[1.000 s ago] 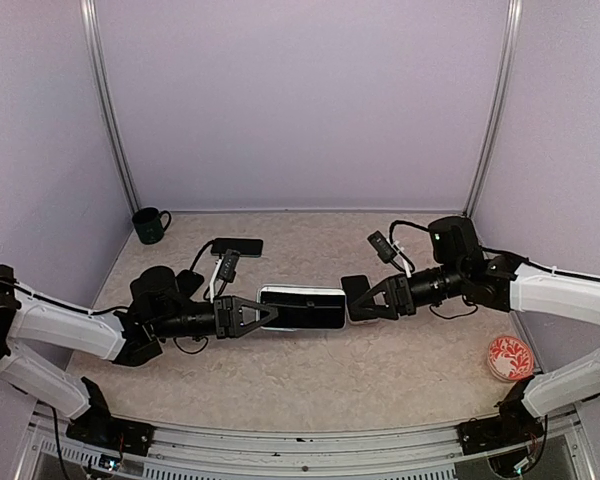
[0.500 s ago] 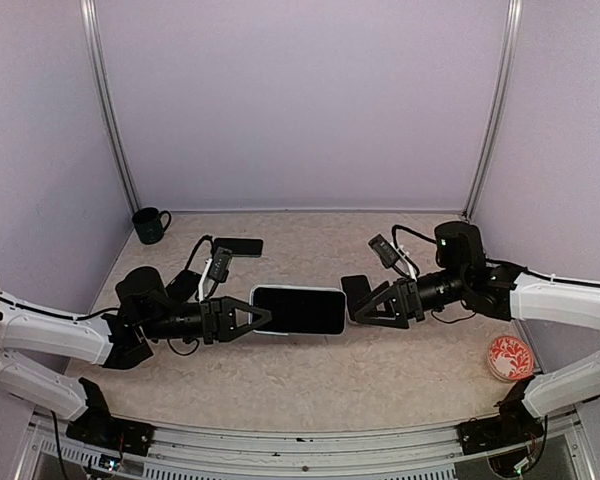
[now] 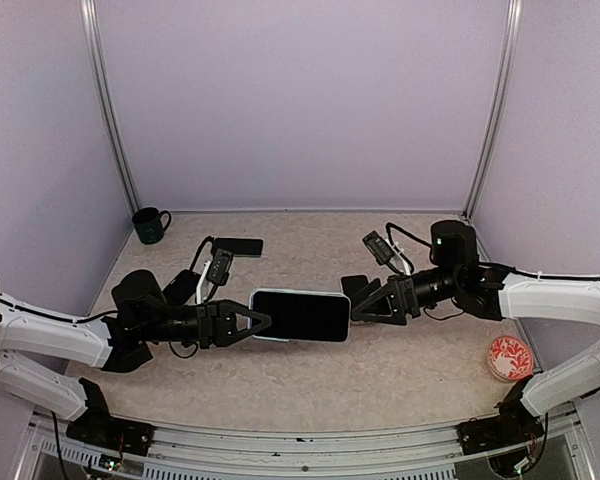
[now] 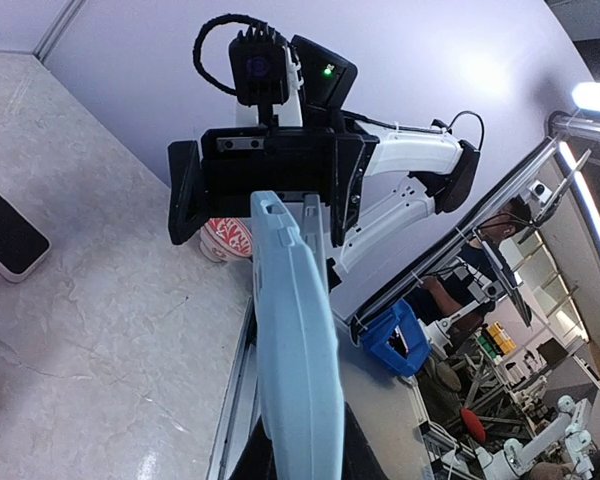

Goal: Put the phone into the phone case
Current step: Press the phone case against the phone.

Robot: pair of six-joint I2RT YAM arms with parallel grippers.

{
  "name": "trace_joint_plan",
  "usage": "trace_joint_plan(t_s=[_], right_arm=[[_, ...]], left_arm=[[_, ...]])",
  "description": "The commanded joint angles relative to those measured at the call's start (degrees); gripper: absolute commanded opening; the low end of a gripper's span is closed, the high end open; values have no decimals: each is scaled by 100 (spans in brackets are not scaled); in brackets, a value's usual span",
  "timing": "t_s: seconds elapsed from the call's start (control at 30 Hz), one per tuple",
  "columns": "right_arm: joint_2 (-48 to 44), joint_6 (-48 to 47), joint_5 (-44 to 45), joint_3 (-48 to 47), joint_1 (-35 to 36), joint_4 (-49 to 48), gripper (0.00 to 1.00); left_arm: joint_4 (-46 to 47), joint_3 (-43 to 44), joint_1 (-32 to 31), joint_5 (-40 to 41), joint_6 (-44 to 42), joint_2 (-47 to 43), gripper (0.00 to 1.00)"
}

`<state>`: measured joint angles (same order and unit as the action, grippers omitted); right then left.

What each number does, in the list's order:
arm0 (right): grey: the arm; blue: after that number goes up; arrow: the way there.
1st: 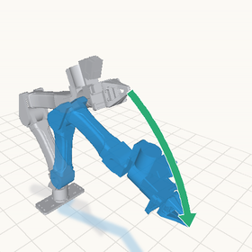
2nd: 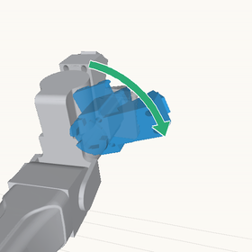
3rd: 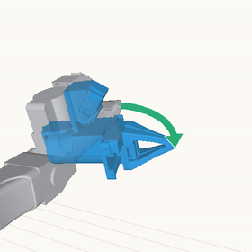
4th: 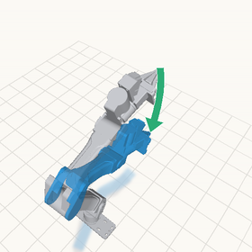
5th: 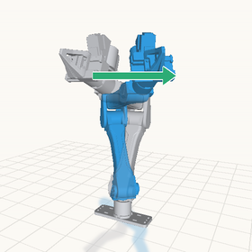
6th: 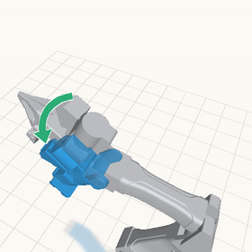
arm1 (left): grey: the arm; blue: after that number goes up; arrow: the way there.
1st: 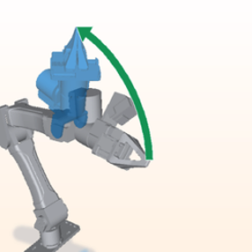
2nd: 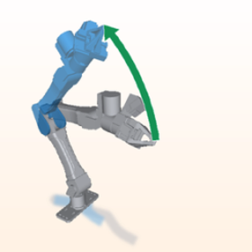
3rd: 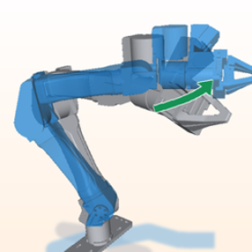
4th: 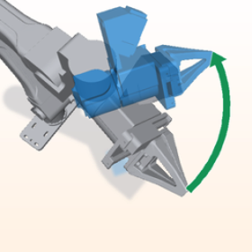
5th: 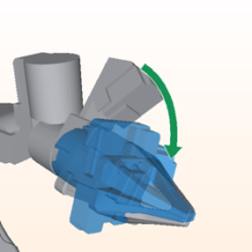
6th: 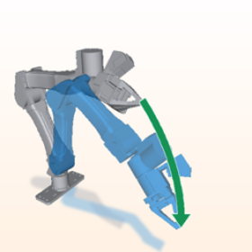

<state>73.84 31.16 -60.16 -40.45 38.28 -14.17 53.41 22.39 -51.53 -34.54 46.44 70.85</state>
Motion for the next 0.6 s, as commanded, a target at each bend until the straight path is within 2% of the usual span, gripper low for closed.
trace_joint_plan(t_s=[0.0,0.23,0.57], right_arm=[[89,201,-377,-63,-1,-751,100],[176,585,-773,-11,307,-1589,97],[315,819,-884,-9,686,-2119,81]], left_arm=[[771,70,-91,-112,73,-196,0],[935,68,-197,-90,110,-70,0],[1038,72,-226,-42,120,41,0]])
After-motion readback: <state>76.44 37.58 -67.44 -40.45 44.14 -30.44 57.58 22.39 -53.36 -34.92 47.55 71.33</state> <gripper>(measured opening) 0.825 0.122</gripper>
